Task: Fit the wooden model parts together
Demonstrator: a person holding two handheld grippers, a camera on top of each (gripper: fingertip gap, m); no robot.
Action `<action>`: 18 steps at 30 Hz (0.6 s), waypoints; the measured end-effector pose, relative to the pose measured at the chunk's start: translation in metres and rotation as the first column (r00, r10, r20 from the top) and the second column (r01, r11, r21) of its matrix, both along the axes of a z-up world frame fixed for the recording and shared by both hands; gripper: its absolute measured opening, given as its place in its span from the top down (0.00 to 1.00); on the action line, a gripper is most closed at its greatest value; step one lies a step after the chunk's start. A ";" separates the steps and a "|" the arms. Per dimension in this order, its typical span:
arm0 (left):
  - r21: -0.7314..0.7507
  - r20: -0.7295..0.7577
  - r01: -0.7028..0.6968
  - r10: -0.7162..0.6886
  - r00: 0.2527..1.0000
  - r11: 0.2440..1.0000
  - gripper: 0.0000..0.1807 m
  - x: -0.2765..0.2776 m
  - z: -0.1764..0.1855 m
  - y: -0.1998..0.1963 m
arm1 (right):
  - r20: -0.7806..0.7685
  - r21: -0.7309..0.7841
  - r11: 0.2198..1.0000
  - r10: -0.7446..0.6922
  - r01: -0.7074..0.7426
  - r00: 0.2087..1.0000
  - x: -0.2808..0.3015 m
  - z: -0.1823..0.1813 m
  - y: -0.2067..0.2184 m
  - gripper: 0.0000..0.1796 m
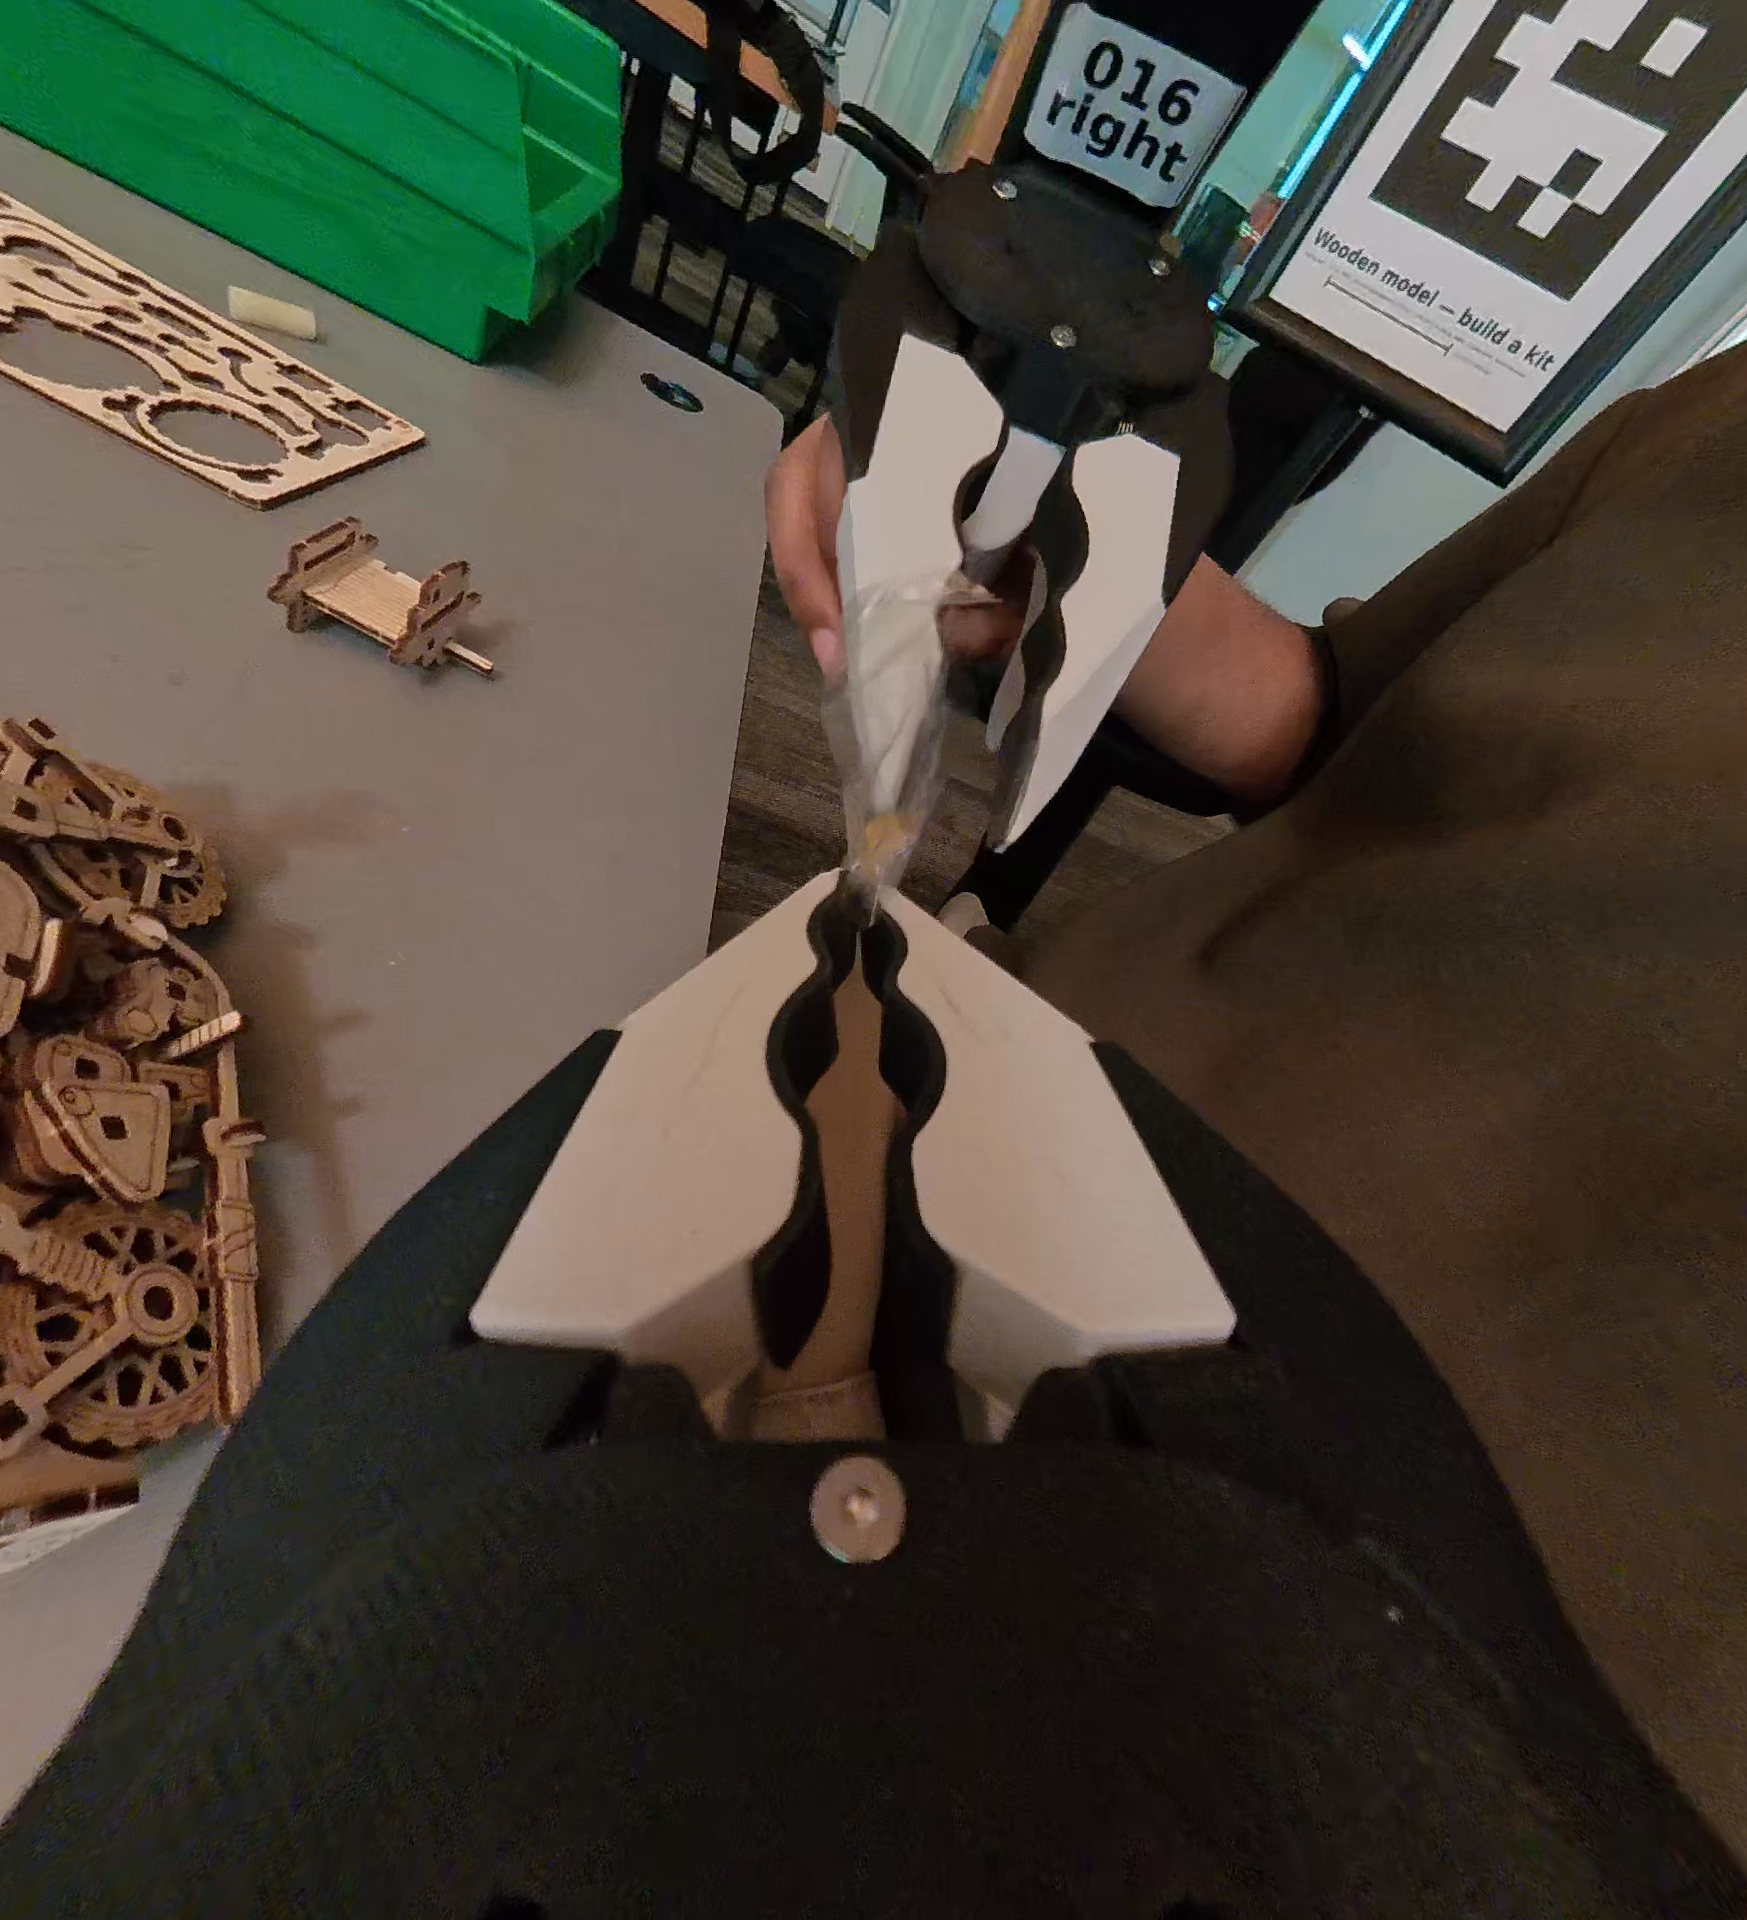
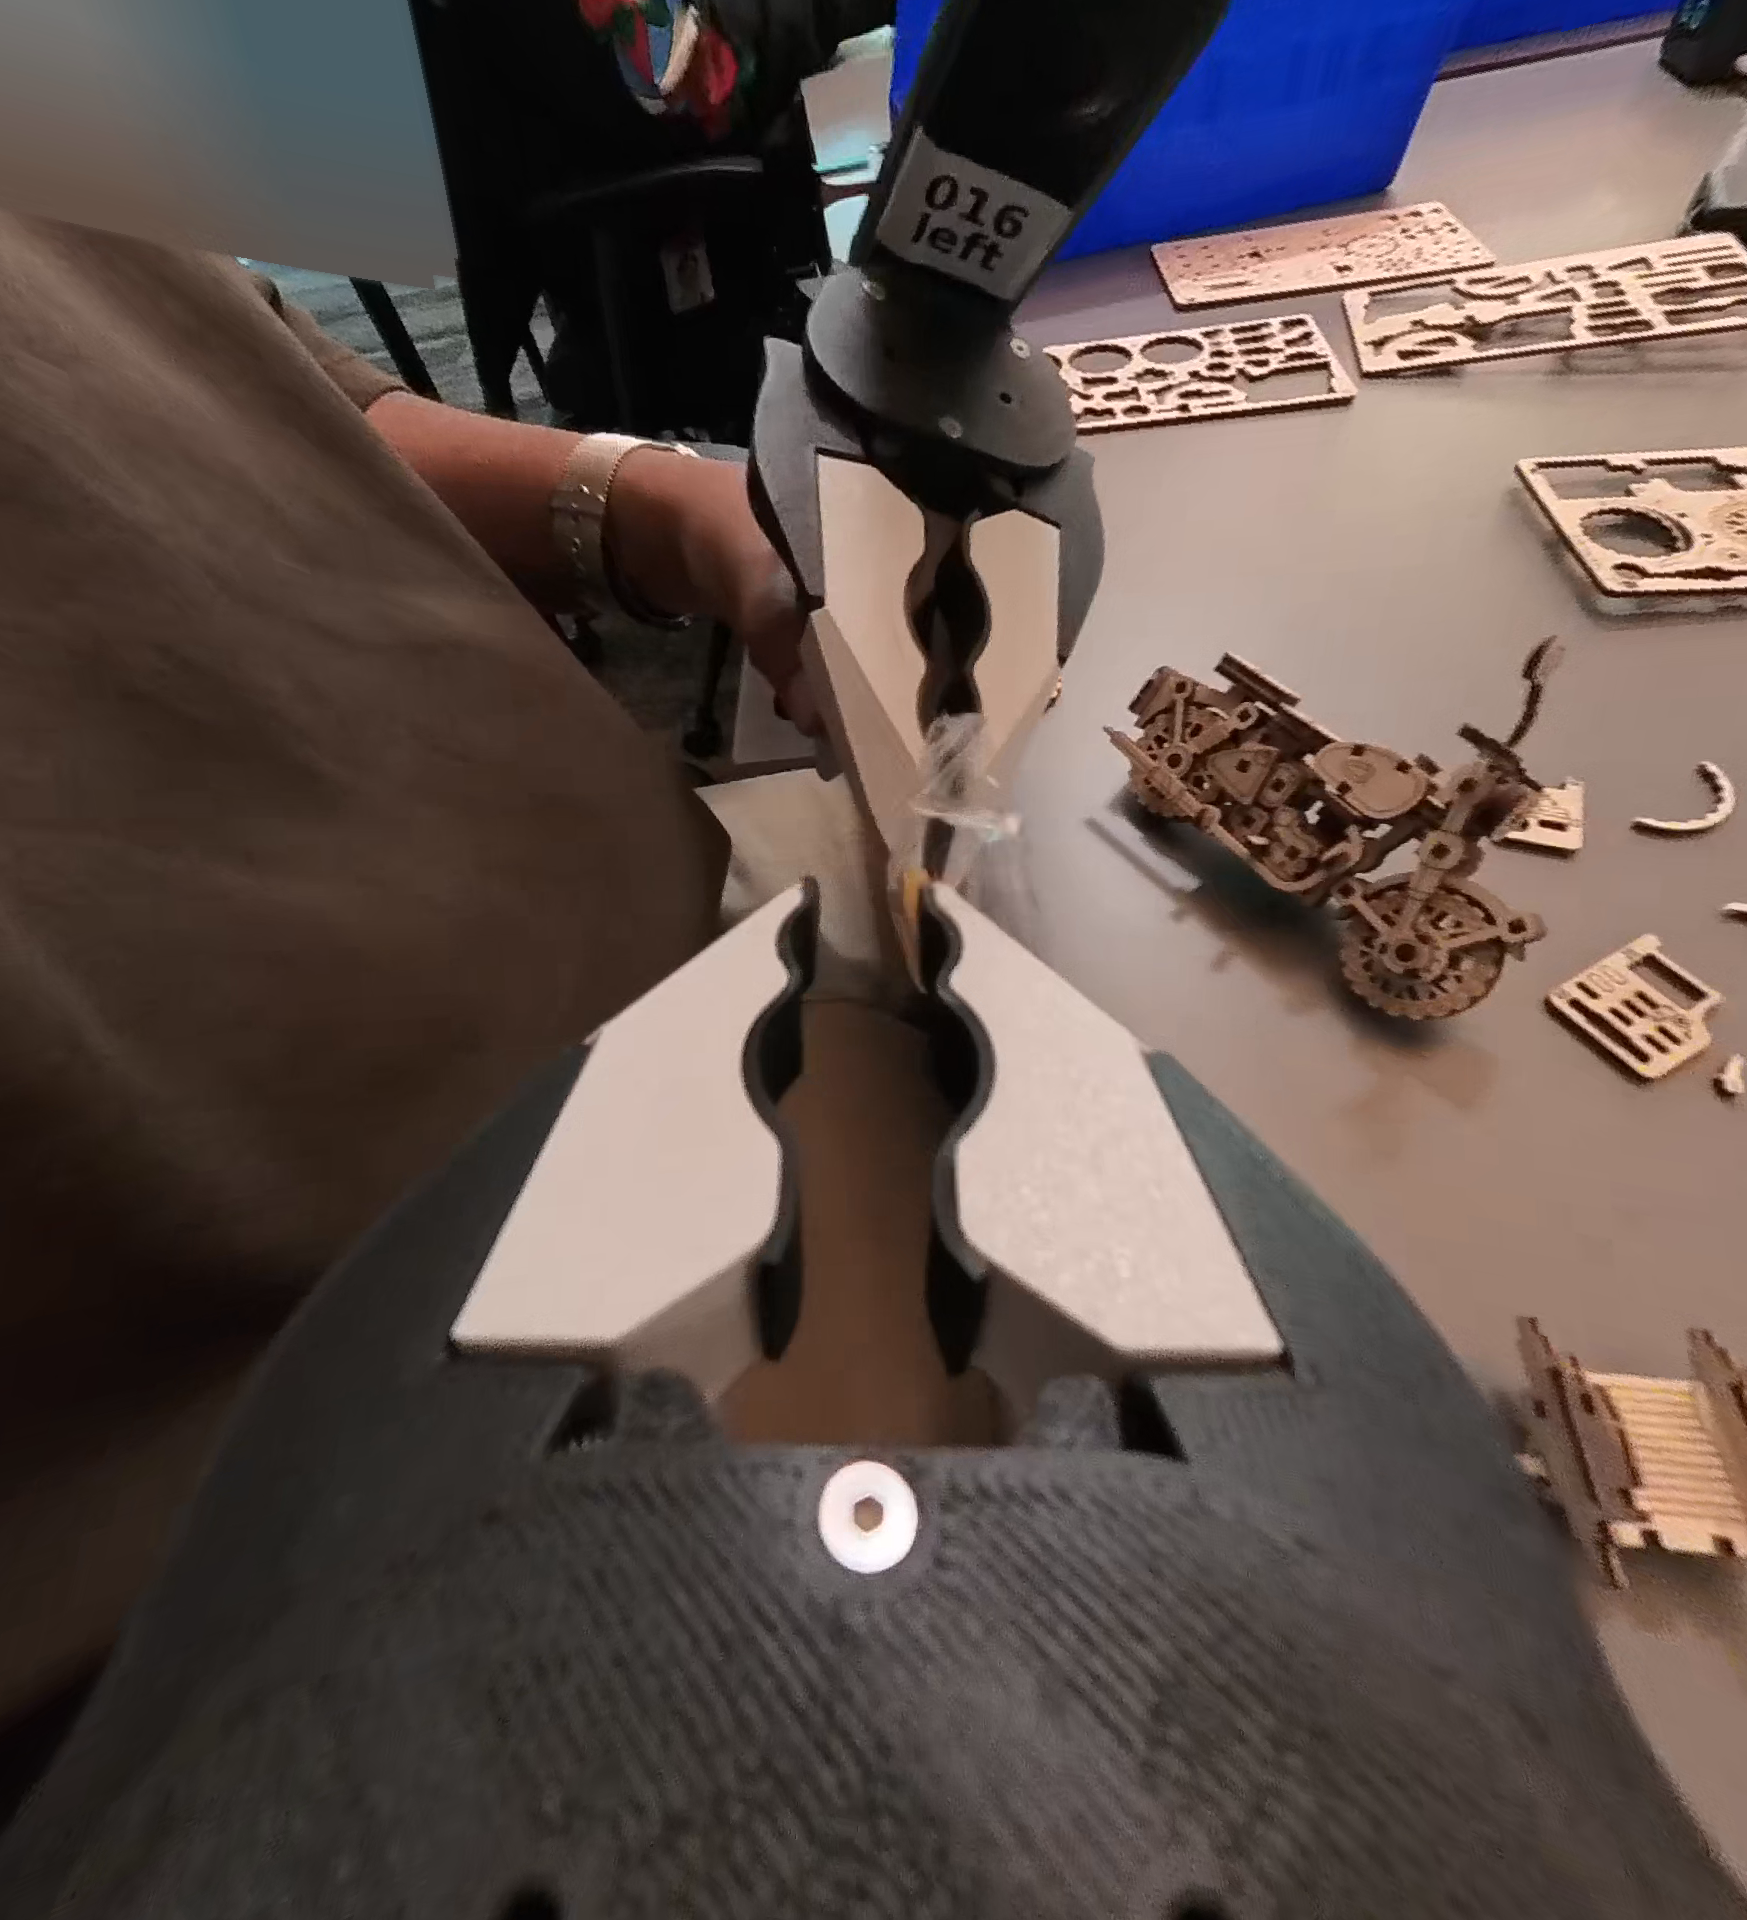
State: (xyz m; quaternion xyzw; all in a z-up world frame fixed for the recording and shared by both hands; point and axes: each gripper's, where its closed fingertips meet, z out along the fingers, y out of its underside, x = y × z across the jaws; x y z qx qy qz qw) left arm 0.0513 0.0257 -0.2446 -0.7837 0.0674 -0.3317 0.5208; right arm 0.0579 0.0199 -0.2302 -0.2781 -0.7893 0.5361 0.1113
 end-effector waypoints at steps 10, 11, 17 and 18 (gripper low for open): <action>-0.026 -0.050 -0.024 0.023 0.998 0.999 1.00 -0.002 -0.008 0.002 | 0.049 0.060 0.998 0.014 -0.017 0.999 0.003 -0.014 -0.005 0.91; -0.025 -0.054 -0.027 0.026 0.998 0.999 1.00 -0.003 -0.008 0.002 | 0.050 0.054 0.998 0.011 -0.014 0.999 0.003 -0.013 -0.004 0.90; -0.017 -0.053 -0.021 0.020 0.998 1.000 1.00 -0.002 -0.006 0.002 | -0.043 0.043 0.997 -0.068 0.070 0.997 -0.008 0.002 0.007 0.91; -0.021 -0.058 -0.018 0.017 0.998 1.000 1.00 -0.001 -0.008 0.002 | -0.051 0.051 0.996 -0.076 0.079 0.996 -0.009 0.002 0.009 0.91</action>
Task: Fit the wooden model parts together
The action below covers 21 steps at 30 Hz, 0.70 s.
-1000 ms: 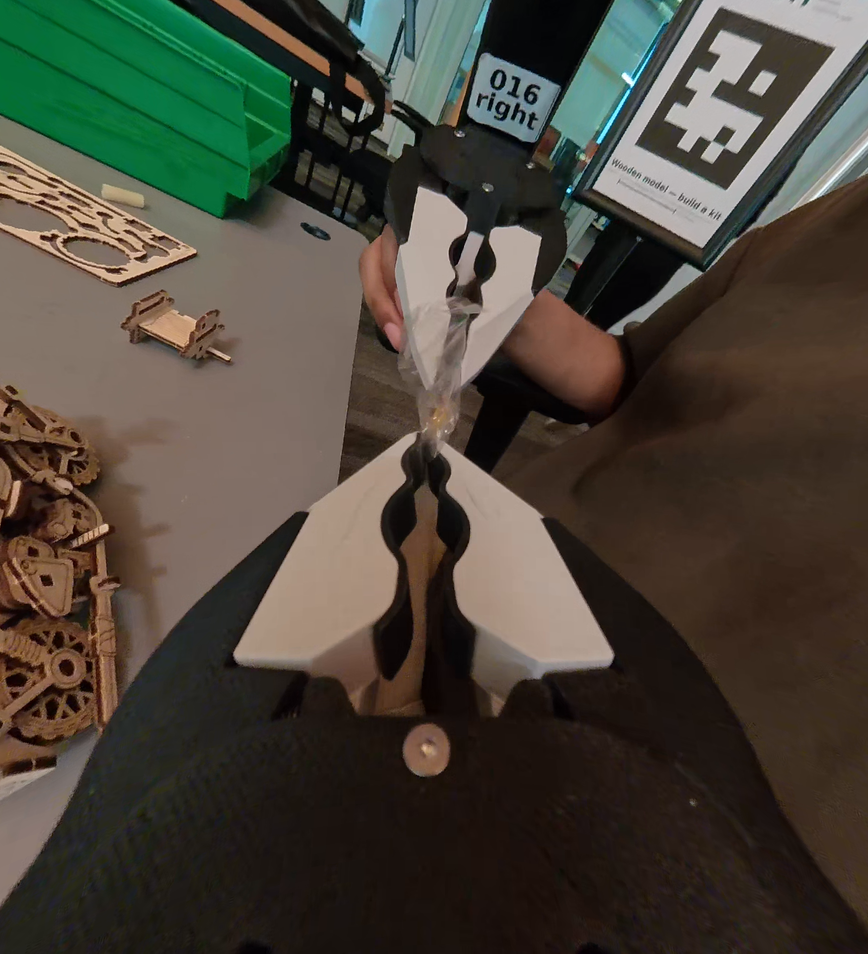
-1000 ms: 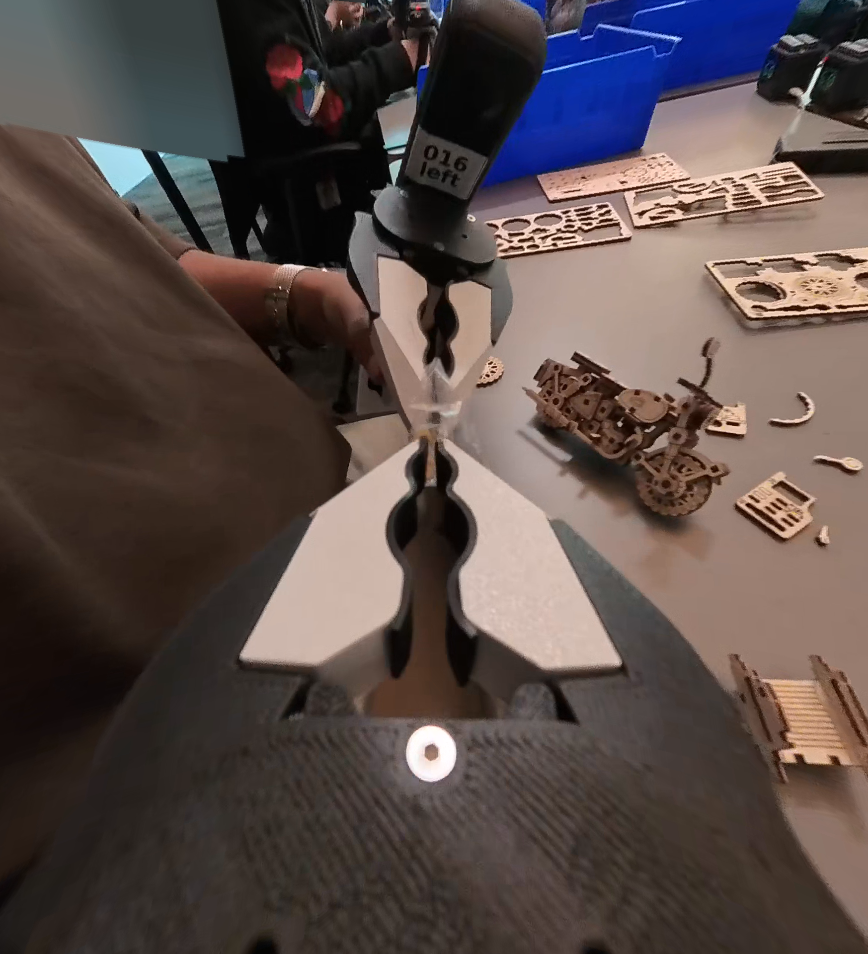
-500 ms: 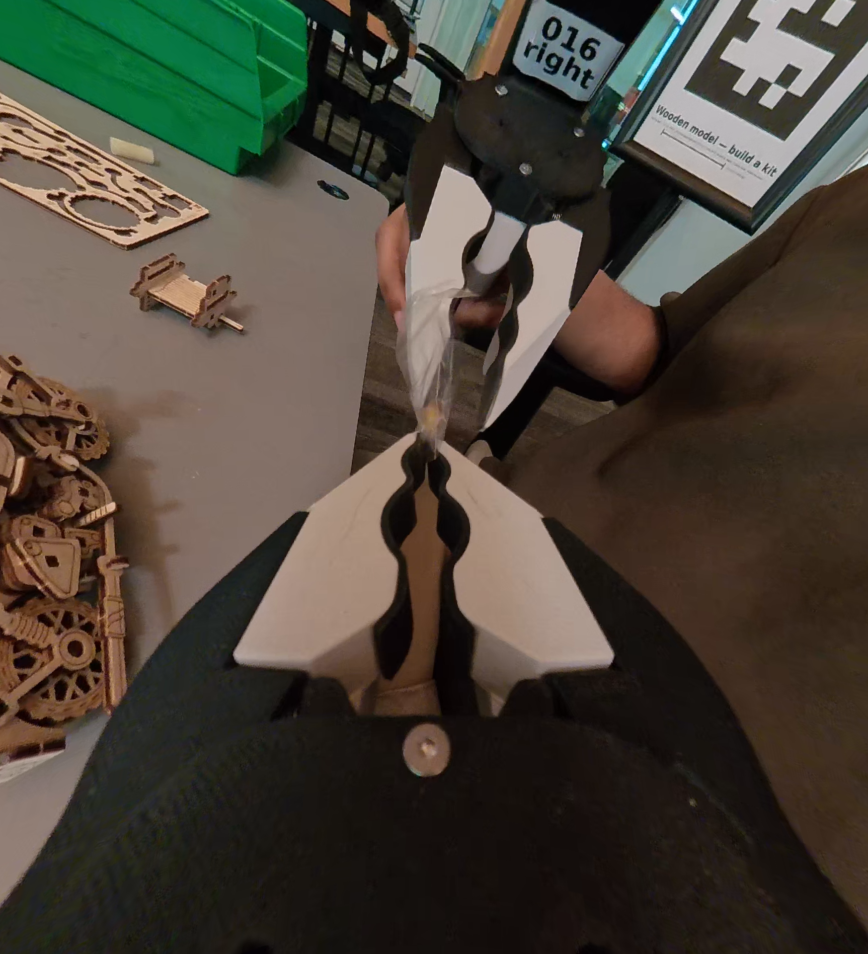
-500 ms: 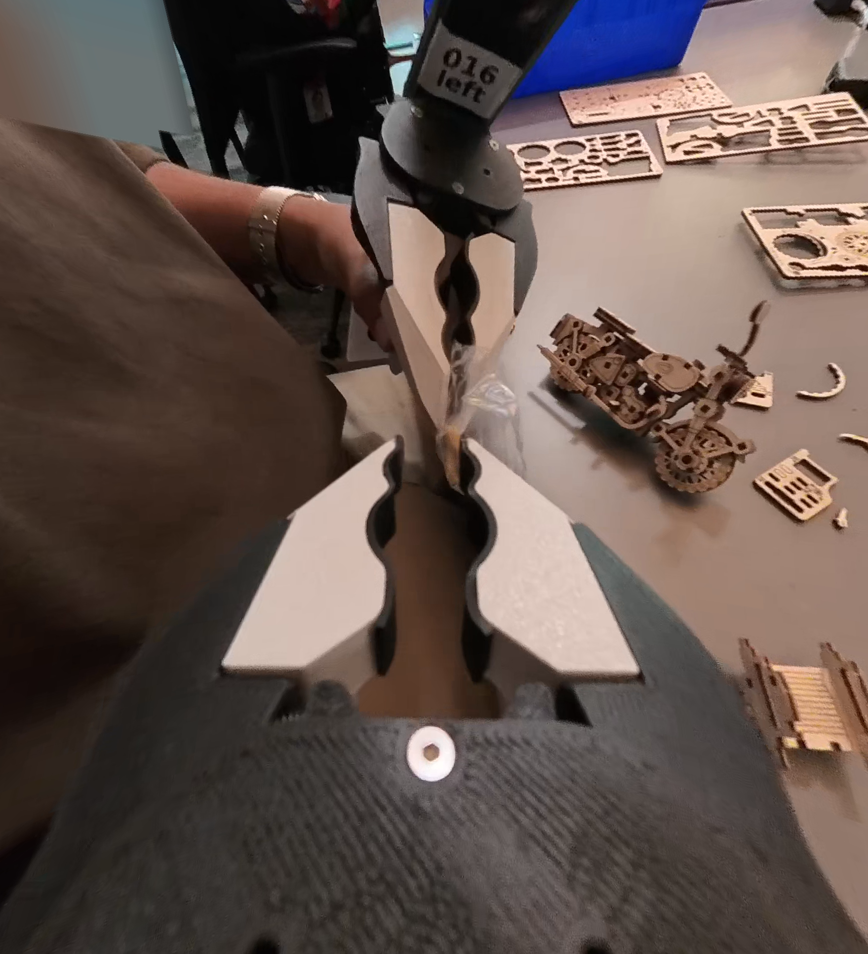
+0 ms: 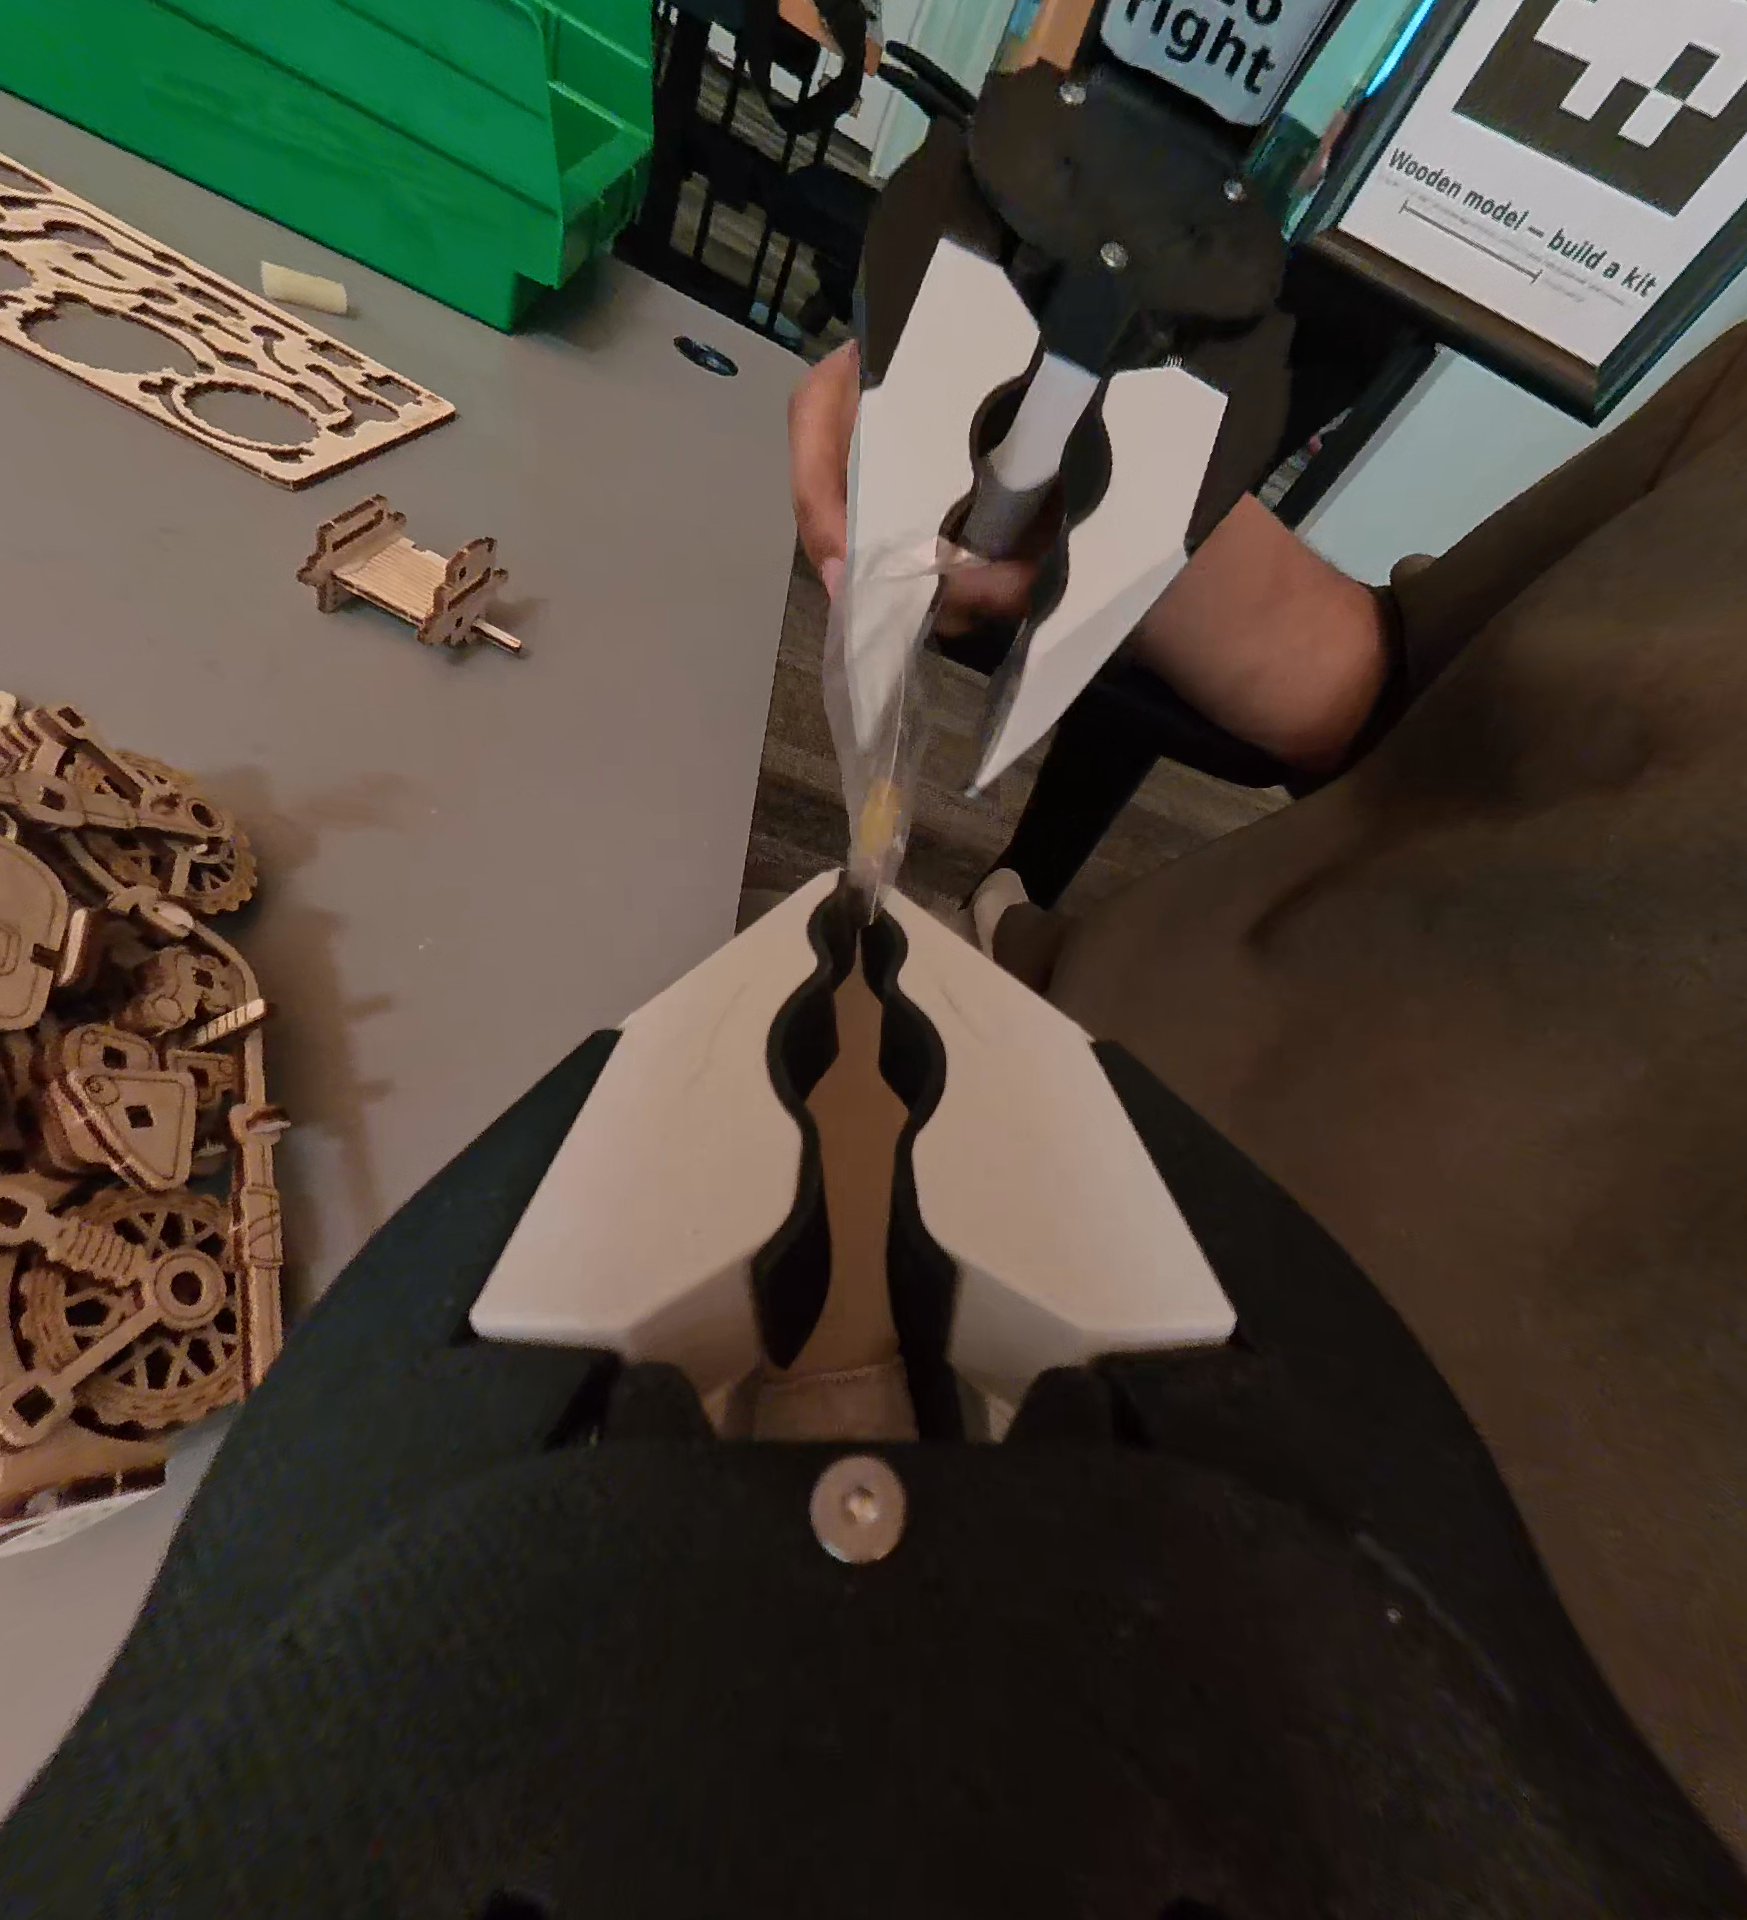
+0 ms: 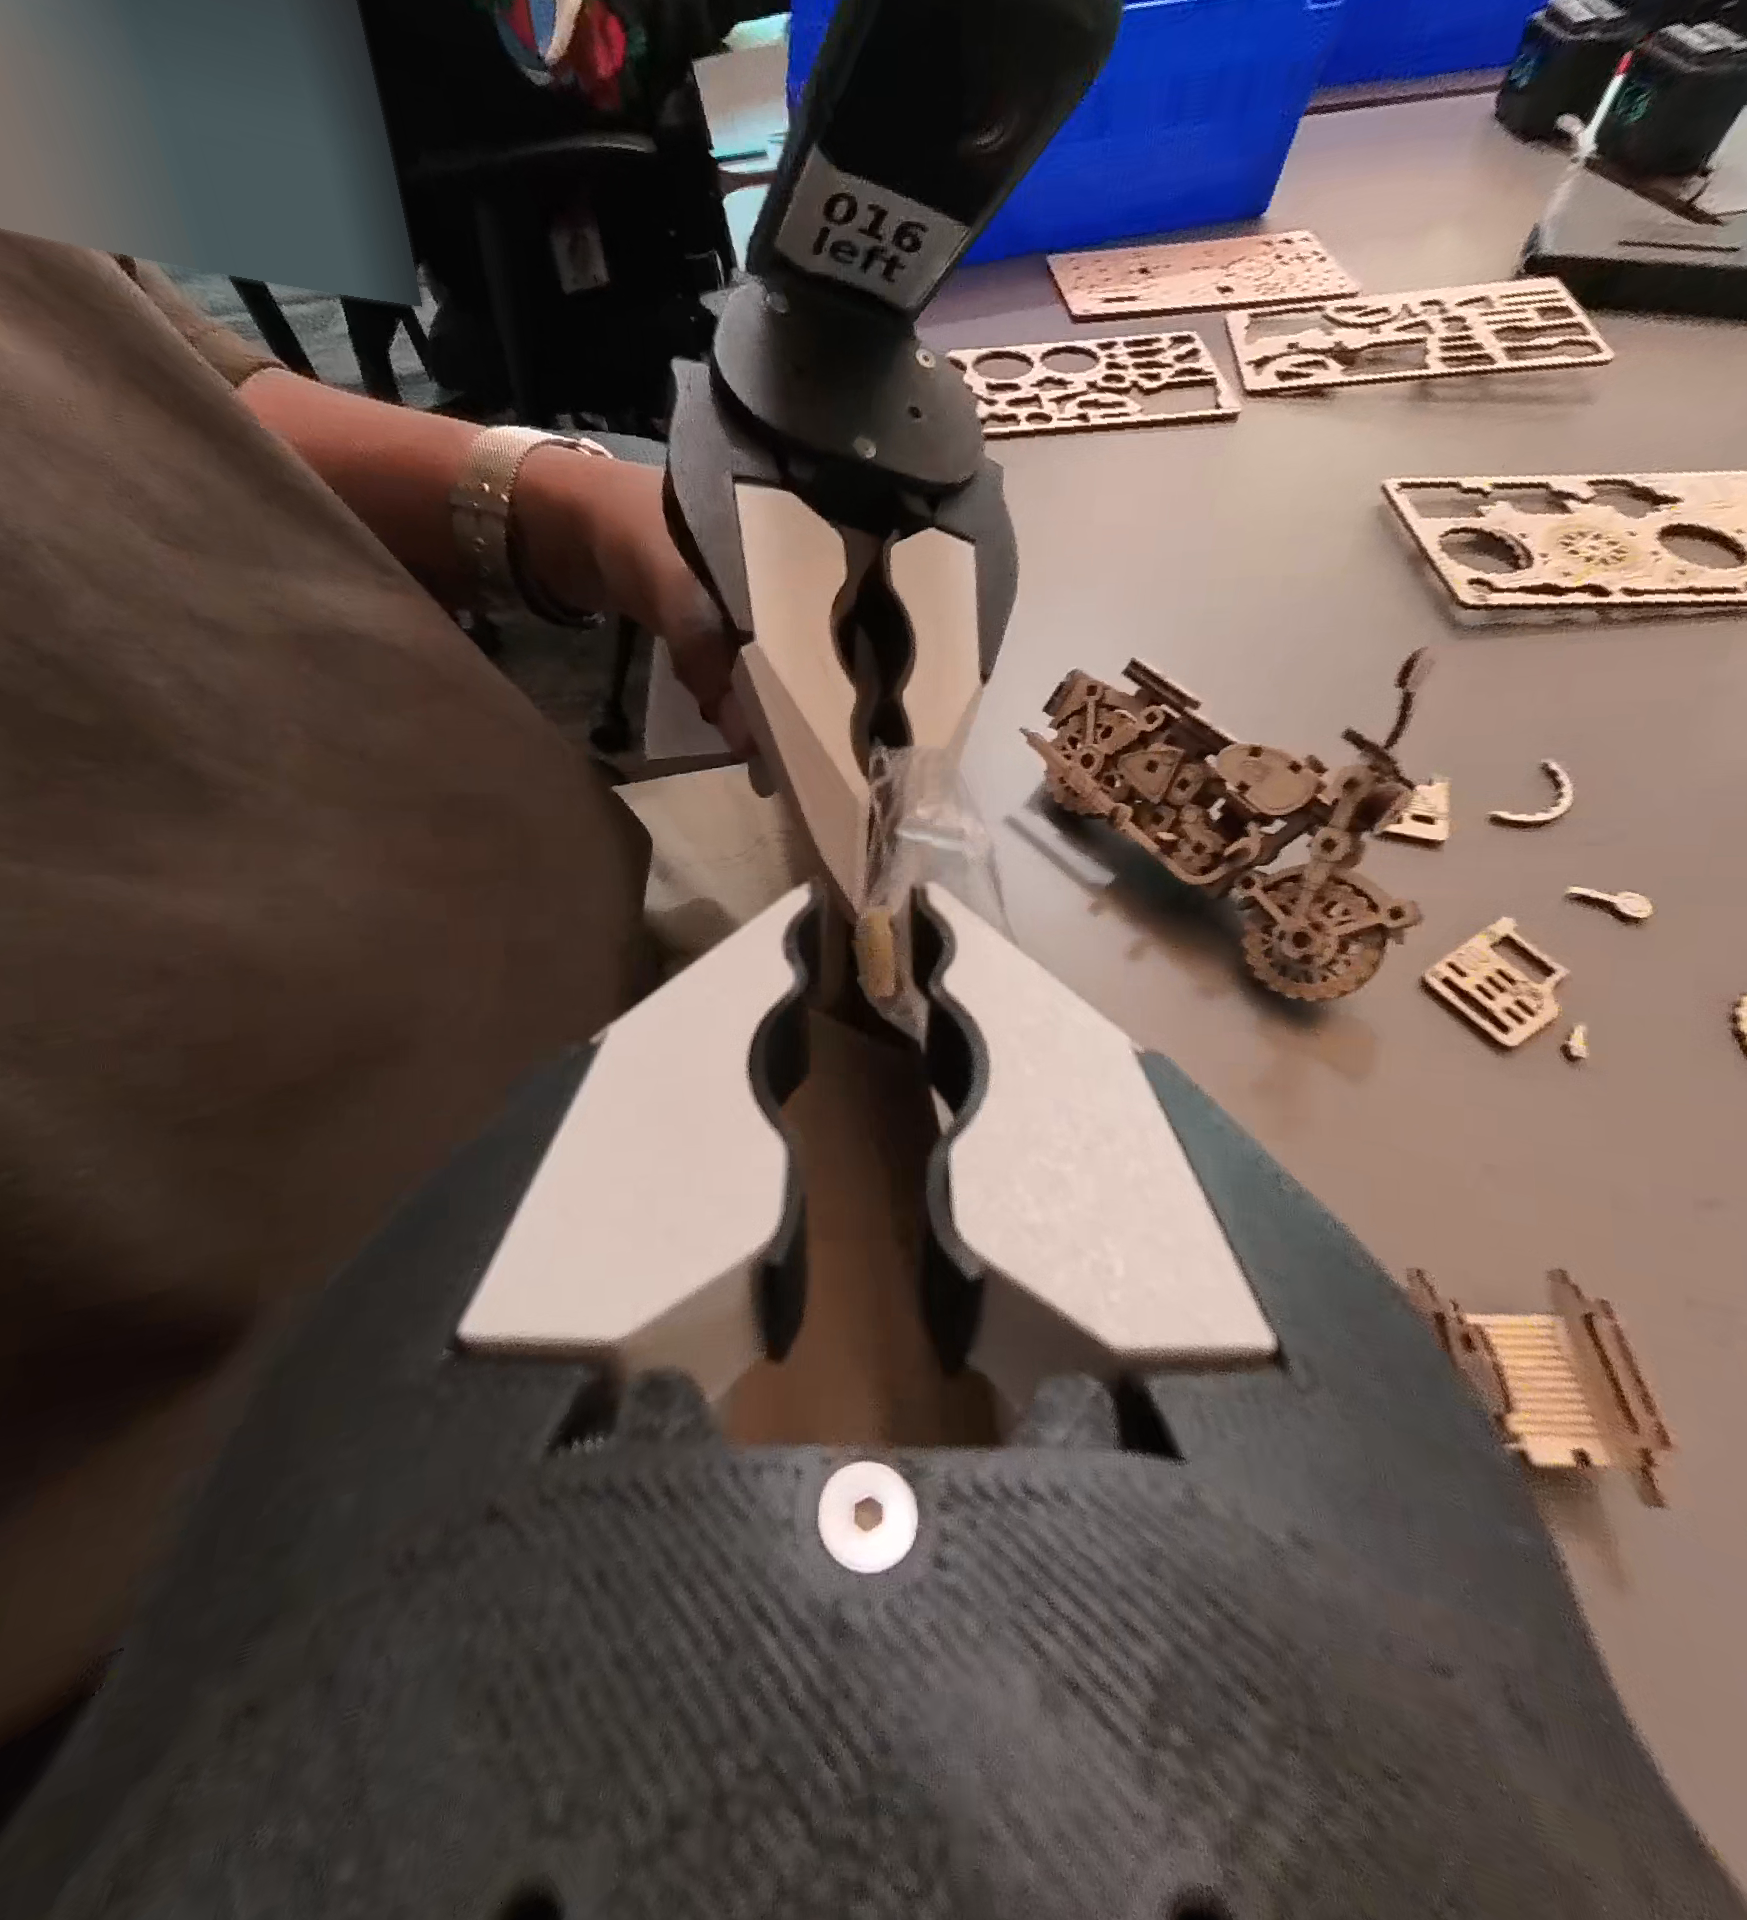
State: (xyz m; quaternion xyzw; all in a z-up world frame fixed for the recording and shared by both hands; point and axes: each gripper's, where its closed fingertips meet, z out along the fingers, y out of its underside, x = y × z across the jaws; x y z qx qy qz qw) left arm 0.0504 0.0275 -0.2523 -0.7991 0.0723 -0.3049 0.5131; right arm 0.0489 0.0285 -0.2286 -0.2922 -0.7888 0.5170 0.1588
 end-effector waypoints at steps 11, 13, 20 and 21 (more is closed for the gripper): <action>0.027 0.037 0.010 -0.011 0.999 1.000 1.00 0.001 0.007 -0.001 | 0.097 0.001 1.000 0.012 -0.012 0.995 0.004 -0.013 -0.001 0.87; 0.022 0.027 0.011 -0.012 1.000 1.000 1.00 0.002 0.005 0.000 | 0.099 0.017 0.999 0.026 -0.028 0.995 0.005 -0.017 -0.005 0.87; 0.008 0.016 -0.001 0.000 1.000 1.000 1.00 0.001 0.003 0.001 | 0.138 -0.040 0.996 0.087 -0.083 0.987 0.012 -0.017 -0.014 0.94; 0.009 0.017 -0.002 0.002 1.000 1.000 1.00 0.001 0.003 0.001 | 0.140 -0.051 0.995 0.092 -0.085 0.986 0.013 -0.016 -0.014 0.96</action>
